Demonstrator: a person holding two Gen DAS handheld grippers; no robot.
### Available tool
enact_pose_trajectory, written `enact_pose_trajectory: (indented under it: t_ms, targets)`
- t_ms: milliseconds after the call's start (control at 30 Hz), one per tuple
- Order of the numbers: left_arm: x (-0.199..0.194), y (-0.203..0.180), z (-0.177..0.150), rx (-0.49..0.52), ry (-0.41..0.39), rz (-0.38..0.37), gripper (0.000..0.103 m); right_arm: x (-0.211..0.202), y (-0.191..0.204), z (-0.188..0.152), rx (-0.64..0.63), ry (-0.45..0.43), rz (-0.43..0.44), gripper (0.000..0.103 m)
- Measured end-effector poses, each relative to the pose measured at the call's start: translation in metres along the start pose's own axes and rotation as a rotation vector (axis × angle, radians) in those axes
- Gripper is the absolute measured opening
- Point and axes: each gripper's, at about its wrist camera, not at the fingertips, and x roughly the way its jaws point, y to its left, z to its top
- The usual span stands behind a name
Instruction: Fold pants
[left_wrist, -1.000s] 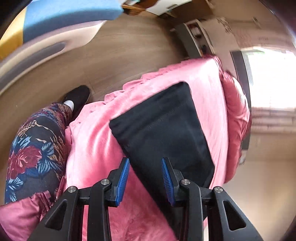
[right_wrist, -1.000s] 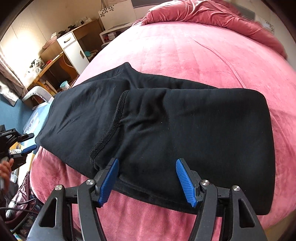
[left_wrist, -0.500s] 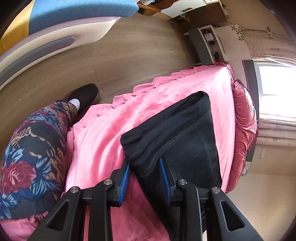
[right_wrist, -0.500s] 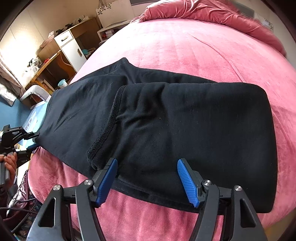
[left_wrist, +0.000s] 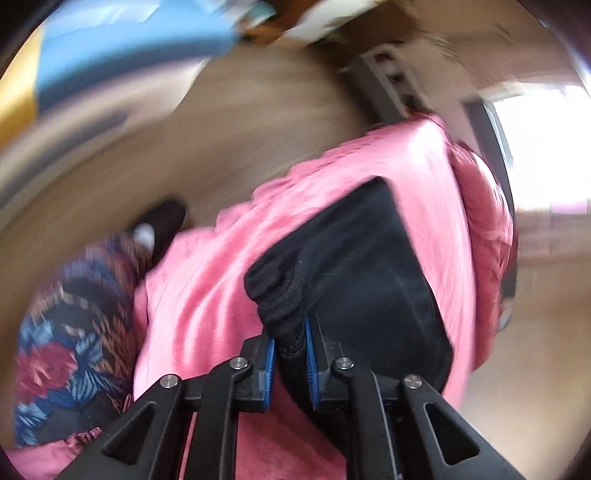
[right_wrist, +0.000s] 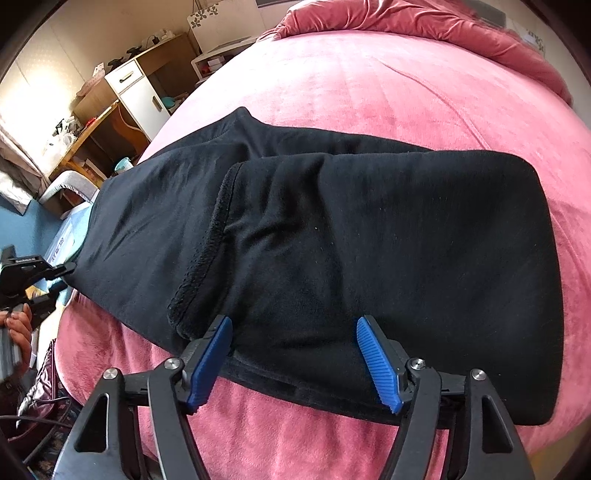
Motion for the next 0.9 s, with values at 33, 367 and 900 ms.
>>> enact_pose_trajectory:
  t_ms: [33, 367, 900]
  targets:
    - [-0.005, -0.014, -0.002, 0.068, -0.022, -0.012, 0.013, 0.001, -0.001, 0.000, 0.003, 0.000, 0.003, 0.072]
    - [-0.021, -0.143, -0.071, 0.661, 0.131, -0.424, 0.013, -0.011, -0.009, 0.004, 0.041, -0.023, 0.047, 0.072]
    - [0.027, -0.181, -0.157, 0.963, 0.316, -0.324, 0.013, -0.008, 0.011, 0.052, 0.193, -0.003, 0.596, 0.076]
